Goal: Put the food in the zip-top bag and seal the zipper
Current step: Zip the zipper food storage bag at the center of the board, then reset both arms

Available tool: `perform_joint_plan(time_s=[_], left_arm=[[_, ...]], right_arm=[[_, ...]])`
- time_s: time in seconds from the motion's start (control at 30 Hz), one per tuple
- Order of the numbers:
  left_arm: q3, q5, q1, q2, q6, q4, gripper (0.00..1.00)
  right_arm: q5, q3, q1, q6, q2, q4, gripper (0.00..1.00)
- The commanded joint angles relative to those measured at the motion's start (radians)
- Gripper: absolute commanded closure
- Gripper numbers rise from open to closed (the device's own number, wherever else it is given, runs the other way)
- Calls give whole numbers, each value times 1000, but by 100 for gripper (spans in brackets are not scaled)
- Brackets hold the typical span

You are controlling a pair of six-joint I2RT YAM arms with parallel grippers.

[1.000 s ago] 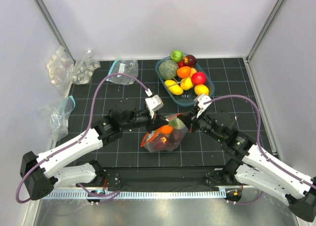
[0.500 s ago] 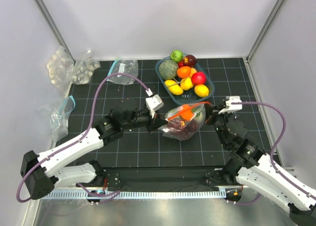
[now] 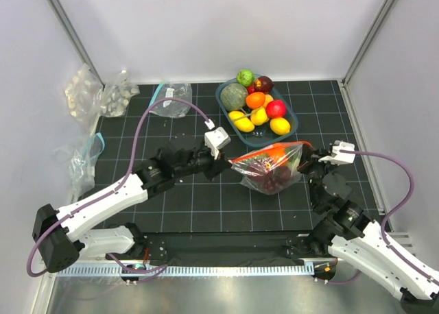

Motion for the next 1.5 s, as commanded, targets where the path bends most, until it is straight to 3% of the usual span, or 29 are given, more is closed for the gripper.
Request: perform_joint_plan(time_s=[0.0,0.13,0.23,0.27,0.37,0.43,0.53,0.87,0.93,0.97,1.1,1.23,1.27,1.43,1.47], left_arm=[[32,-139,5,-29,-2,-82,100],[25,-184,5,-43,-13,-82,100],[22,-219,5,-54,-25,-80,100],[22,-256,5,-54,-34,-82,100],[15,-311,5,-58,-53,-82,93],[14,-331,5,-58,-57,-82,89],[14,-332,5,-58,-59,-82,87],[0,-394,5,-54,-56,-70,82],[-3,-431,7,-43,-70,-57,71],[-3,-451,5,-41,-77,-54,58],[-38,-537,7,-86,-131,-5,35],[-124,-643,7,-213,-174,64,13],[-141,-699,7,-265,-183,77,1],[-242,-958,10,-376,-327,137,0],[-245,-988,10,-392,-343,128,0]], right_arm=[[119,-10,-16,3,-32,119,99],[28,-12,-16,-13,-7,153,97],[-50,0,-16,-20,34,158,71],[-65,3,-16,-23,43,158,54],[-111,14,-16,-29,77,156,38],[-136,20,-16,-29,97,153,22],[-179,29,-16,-29,115,152,13],[-164,49,-16,-3,163,130,2],[-167,60,-16,-2,174,118,2],[-170,62,-16,-2,175,117,2],[-182,65,-16,1,180,115,0],[-119,80,-16,50,183,103,0],[-105,83,-16,82,183,101,0],[14,91,-16,194,182,97,0],[102,91,-16,226,185,87,0]])
